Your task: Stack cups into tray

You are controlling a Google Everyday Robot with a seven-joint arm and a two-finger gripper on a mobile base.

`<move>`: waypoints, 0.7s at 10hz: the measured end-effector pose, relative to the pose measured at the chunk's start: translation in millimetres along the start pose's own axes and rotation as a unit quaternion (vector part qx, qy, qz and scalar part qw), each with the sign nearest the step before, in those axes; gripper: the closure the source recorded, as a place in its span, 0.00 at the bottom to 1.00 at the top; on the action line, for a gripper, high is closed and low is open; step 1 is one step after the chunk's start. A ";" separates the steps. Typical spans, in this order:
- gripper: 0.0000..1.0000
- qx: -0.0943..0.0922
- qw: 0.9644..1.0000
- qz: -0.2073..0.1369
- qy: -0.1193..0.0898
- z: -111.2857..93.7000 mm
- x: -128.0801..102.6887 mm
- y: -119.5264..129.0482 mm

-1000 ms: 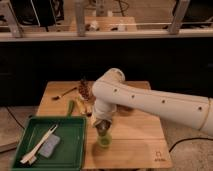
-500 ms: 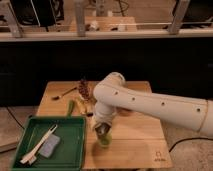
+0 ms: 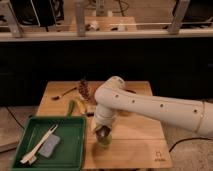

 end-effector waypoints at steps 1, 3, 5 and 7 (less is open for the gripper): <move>1.00 0.001 1.000 0.003 -0.002 3.0 0.0 2.0; 1.00 0.002 1.000 0.007 -0.005 8.9 0.7 7.0; 0.98 0.002 1.000 0.011 -0.007 13.3 2.1 10.8; 0.79 0.004 1.000 0.016 -0.008 15.0 4.1 14.1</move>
